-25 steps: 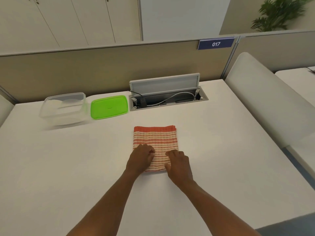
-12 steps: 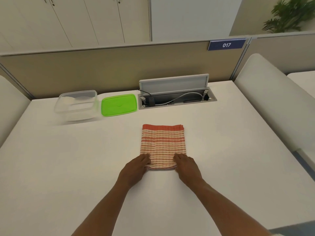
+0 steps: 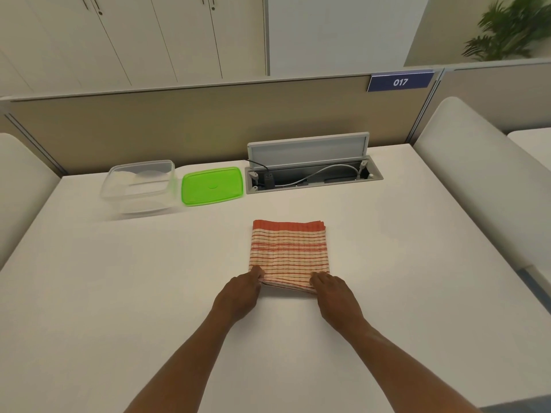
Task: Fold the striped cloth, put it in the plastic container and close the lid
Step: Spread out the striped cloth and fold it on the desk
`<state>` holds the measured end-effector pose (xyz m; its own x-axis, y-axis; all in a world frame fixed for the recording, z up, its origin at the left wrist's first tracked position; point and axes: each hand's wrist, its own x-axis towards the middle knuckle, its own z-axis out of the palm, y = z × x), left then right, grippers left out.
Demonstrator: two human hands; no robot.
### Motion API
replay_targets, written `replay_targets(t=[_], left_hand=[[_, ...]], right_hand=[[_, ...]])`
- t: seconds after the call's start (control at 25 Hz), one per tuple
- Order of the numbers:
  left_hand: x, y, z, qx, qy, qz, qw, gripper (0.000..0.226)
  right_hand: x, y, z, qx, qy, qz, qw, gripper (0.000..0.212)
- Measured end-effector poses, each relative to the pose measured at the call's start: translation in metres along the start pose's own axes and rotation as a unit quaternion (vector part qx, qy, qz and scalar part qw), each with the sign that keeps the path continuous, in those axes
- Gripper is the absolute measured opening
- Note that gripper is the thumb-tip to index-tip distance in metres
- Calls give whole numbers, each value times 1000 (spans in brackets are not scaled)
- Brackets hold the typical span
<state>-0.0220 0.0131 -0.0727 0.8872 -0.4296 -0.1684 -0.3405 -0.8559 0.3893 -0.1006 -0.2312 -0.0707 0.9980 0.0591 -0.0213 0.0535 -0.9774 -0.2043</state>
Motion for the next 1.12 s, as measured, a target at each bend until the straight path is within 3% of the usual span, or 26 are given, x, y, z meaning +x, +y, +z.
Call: replay_targets(t=[0.16, 0.36, 0.52, 0.64, 0.76, 0.92, 1.12], left_hand=[[3, 3, -8, -23, 13, 0, 1000, 12], [15, 6, -19, -55, 86, 9, 995, 11], [31, 7, -31, -141, 149, 3, 979, 13], [39, 4, -37, -240, 135, 8, 961, 27], [45, -1, -37, -270, 132, -2, 954, 41], [70, -3, -44, -256, 193, -59, 945, 18], [108, -6, -52, -245, 191, -117, 943, 18]], right_hand=[[5, 1, -4, 17, 22, 12, 1000, 23], [23, 1, -18, 58, 78, 72, 993, 15], [41, 4, -34, 95, 113, 72, 986, 11], [63, 3, -47, 180, 134, 95, 970, 9], [87, 5, -54, 222, 134, 122, 958, 6], [115, 11, -58, 277, 126, 169, 938, 12], [141, 28, -55, 297, 119, 229, 920, 33]])
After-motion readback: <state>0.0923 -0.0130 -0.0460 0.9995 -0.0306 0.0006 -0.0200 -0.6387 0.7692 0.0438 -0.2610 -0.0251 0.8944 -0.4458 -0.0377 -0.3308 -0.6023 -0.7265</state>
